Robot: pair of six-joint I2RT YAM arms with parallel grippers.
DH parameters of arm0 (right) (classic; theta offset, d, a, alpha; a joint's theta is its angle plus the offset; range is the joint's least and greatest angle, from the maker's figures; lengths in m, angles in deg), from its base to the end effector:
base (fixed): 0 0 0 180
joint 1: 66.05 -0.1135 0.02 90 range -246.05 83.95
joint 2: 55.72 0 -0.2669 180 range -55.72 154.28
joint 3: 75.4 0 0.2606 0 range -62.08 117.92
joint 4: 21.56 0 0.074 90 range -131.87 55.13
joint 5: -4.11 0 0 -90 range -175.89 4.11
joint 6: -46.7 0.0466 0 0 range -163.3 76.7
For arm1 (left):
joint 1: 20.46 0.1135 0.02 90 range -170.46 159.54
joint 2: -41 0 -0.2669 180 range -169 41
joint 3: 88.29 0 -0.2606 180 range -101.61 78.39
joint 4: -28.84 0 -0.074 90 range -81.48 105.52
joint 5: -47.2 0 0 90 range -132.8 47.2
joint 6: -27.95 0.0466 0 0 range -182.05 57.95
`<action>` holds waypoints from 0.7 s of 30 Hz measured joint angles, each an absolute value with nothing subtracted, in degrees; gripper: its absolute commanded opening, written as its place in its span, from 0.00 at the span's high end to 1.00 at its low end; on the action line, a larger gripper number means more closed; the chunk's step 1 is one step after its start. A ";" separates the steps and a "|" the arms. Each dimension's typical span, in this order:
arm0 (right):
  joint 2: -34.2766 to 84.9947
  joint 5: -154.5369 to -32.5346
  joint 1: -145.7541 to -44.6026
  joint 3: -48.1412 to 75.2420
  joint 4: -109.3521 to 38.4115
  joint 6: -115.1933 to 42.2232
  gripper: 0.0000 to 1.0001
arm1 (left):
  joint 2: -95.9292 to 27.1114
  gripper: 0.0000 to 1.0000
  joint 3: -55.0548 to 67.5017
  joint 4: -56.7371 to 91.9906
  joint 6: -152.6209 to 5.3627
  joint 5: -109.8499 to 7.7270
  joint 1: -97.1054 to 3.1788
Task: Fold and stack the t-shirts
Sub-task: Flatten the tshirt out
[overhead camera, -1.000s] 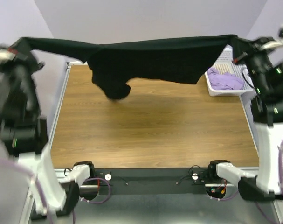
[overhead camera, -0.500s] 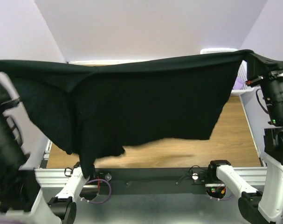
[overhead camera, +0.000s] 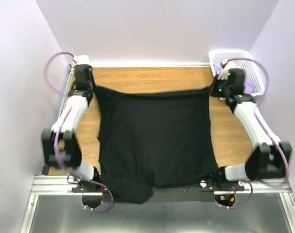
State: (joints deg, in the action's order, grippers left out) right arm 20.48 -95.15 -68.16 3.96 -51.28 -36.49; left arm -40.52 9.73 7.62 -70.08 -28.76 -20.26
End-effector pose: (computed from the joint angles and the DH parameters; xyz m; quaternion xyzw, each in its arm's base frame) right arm 0.3234 0.0194 0.3334 -0.0076 0.8489 0.1092 0.5171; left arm 0.3527 0.0125 0.3373 -0.1279 0.8097 0.0618 0.5694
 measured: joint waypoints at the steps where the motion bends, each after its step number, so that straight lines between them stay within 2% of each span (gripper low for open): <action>1: 22.27 -94.76 -68.16 2.91 -50.73 -36.49 1.00 | -45.57 1.00 9.58 7.77 -70.39 -29.15 -20.32; 5: 35.67 -91.63 -68.18 1.38 -43.15 -37.37 0.99 | -61.83 1.00 3.81 6.81 -71.55 -30.00 -20.34; 9: 46.25 -90.06 -68.10 4.11 -36.13 -39.00 0.99 | -71.29 1.00 -6.77 7.58 -71.57 -30.55 -20.37; 16: 59.17 -89.69 -68.07 13.57 -29.86 -41.06 0.99 | -79.47 1.00 -19.54 8.26 -71.72 -31.60 -20.54; 21: 64.59 -88.75 -68.07 19.41 -28.24 -42.20 0.99 | -81.19 1.00 -20.48 5.52 -74.56 -33.30 -20.54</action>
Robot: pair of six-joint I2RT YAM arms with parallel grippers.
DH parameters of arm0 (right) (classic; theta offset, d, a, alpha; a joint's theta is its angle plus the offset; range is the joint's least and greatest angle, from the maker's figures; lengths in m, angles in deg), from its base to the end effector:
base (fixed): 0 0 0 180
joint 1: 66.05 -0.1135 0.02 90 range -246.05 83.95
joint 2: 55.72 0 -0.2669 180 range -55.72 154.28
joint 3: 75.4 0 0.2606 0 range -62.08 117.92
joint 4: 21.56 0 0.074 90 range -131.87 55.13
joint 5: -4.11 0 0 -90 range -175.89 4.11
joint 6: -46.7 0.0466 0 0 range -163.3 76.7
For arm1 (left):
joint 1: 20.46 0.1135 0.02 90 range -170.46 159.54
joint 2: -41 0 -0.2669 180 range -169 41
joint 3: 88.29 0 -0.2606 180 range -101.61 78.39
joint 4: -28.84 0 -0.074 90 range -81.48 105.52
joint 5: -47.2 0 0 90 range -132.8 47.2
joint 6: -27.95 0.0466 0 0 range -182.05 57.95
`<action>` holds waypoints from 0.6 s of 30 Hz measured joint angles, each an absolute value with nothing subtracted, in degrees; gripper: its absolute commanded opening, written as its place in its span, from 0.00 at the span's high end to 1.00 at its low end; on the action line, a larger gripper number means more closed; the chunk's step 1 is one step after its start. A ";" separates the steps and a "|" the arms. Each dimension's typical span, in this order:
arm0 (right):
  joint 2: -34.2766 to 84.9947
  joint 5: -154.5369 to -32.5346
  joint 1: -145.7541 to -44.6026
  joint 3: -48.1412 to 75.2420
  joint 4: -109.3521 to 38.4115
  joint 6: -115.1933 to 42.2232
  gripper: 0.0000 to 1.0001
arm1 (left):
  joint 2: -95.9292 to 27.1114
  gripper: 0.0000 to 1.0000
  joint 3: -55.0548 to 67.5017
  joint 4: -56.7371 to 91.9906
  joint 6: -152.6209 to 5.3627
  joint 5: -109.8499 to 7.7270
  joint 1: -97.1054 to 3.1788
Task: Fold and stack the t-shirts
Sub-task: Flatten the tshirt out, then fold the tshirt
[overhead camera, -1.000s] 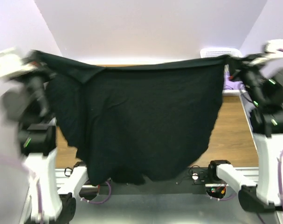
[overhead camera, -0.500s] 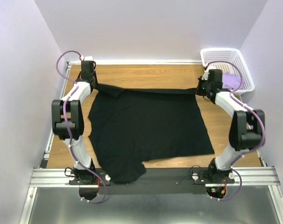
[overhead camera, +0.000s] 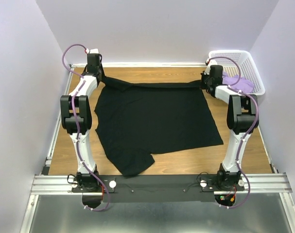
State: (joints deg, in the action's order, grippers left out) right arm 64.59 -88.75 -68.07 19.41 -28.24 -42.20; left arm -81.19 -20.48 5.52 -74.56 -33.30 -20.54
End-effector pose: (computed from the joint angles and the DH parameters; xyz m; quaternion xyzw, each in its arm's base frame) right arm 0.4915 0.0197 0.1675 -0.0191 0.8750 0.0350 0.4825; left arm 0.5191 0.0070 0.2282 -0.1340 0.8677 0.0206 0.4782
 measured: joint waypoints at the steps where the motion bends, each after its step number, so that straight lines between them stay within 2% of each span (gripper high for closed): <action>1: 65.16 -88.40 -68.07 19.96 -28.13 -42.41 0.99 | -81.19 1.00 -20.48 5.20 -75.07 -33.41 -20.54; 10: 67.72 -87.04 -67.70 24.94 -28.07 -43.81 0.99 | -77.37 1.00 -18.58 -2.69 -84.77 -33.02 -20.54; 18: 67.69 -87.02 -67.68 24.98 -28.61 -42.96 0.99 | -63.03 1.00 -5.51 -3.18 -92.92 -33.54 -20.54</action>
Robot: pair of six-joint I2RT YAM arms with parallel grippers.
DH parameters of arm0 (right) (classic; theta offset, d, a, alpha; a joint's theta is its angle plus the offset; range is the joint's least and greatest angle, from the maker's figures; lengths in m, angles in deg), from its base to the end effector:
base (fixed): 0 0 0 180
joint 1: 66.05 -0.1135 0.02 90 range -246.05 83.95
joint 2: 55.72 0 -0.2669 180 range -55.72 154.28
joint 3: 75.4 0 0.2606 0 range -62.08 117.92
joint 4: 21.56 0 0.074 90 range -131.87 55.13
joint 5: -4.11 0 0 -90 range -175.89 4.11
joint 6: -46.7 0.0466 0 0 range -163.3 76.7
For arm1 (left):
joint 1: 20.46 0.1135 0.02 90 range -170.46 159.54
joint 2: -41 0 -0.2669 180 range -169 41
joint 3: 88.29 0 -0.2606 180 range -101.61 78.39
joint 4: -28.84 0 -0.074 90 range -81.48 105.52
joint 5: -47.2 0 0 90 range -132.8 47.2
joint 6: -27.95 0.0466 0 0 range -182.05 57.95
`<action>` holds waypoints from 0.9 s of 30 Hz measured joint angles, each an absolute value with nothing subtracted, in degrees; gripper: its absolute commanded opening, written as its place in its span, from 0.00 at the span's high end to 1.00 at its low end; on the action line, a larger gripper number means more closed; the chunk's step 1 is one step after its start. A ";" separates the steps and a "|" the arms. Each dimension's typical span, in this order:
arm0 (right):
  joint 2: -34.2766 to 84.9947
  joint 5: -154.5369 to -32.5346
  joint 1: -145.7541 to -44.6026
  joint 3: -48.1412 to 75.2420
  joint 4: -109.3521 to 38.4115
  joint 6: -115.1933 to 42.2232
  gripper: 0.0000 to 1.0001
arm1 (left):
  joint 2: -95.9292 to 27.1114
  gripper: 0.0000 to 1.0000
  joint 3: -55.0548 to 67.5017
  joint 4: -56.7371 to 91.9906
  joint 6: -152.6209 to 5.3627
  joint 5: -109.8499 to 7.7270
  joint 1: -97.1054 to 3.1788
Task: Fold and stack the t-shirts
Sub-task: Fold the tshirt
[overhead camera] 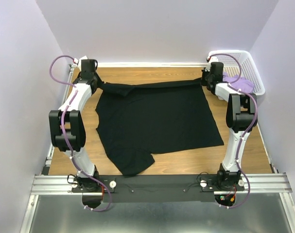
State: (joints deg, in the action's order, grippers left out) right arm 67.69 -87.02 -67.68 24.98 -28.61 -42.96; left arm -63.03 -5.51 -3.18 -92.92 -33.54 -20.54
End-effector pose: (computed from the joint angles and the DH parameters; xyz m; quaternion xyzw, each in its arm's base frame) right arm 0.5109 0.0155 0.1739 -0.0147 0.8662 0.0171 0.4992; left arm 0.4370 0.0069 0.2663 -0.2723 0.8575 -0.0447 0.4343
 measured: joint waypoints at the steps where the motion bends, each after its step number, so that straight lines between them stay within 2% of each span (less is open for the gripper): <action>1: 67.67 -87.00 -67.68 24.98 -28.85 -42.65 0.99 | -62.22 1.00 -4.43 -3.04 -93.40 -33.72 -20.54; 13: 66.58 -86.10 -67.42 24.98 -33.73 -41.54 0.99 | -53.09 1.00 10.30 -0.95 -103.98 -37.41 -20.54; 27: 64.94 -84.90 -67.00 24.98 -38.19 -41.56 0.99 | -45.81 1.00 14.58 0.06 -110.15 -42.83 -20.52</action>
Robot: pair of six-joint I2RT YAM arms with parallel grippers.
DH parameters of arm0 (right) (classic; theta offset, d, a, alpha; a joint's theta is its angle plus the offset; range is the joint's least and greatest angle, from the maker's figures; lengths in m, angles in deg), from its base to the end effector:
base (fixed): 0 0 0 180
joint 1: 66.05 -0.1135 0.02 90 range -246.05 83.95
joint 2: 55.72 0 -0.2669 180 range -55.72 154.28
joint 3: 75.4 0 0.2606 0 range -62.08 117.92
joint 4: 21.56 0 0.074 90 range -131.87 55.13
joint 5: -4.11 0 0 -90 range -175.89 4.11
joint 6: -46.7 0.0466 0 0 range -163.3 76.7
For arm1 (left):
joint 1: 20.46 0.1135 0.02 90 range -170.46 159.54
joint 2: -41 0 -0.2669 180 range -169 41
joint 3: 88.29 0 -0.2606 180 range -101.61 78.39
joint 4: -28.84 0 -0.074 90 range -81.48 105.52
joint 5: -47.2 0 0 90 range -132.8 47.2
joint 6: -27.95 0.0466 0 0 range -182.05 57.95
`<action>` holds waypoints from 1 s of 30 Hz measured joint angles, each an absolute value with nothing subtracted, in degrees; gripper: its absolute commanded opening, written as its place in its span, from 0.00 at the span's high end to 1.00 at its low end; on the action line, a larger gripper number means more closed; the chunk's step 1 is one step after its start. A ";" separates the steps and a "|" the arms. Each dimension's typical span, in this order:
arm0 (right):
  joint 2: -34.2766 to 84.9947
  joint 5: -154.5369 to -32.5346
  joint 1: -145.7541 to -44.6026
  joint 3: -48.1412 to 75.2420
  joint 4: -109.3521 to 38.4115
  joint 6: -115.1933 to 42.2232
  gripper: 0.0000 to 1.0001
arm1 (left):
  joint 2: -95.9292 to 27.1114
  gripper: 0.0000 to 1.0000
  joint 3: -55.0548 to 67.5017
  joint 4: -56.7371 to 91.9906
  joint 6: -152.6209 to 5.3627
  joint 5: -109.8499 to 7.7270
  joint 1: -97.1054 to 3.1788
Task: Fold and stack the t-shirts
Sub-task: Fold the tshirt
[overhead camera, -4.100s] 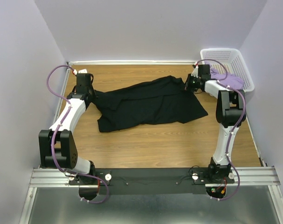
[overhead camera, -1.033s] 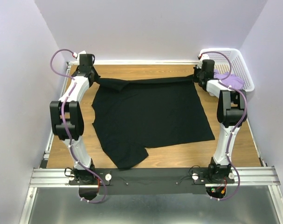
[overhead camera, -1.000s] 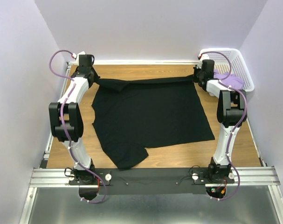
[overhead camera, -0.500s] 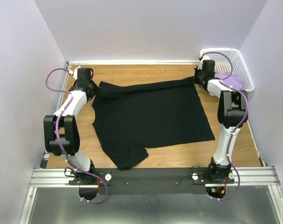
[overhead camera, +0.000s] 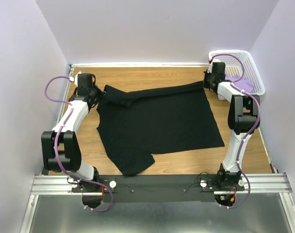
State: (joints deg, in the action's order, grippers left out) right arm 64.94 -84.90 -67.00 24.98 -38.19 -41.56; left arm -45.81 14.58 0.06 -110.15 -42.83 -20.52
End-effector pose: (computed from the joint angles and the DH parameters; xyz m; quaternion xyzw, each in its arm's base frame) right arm 0.4969 0.0074 0.1803 0.0100 0.8945 0.0028 0.4469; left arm 0.3565 -0.0004 0.2612 -0.3665 0.8226 -0.1776 0.3968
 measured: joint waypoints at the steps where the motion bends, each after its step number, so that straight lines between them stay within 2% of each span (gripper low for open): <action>1: 64.94 -84.81 -67.00 24.98 -38.32 -41.54 0.99 | -44.96 1.00 15.72 0.02 -110.69 -43.31 -20.52; 15: 64.61 -83.89 -67.00 24.96 -39.74 -40.47 0.99 | -37.87 1.00 24.66 1.04 -114.80 -46.09 -20.54; 30: 64.61 -83.33 -67.00 23.65 -40.20 -38.66 0.99 | -37.55 1.00 39.37 9.17 -119.13 -51.44 -20.54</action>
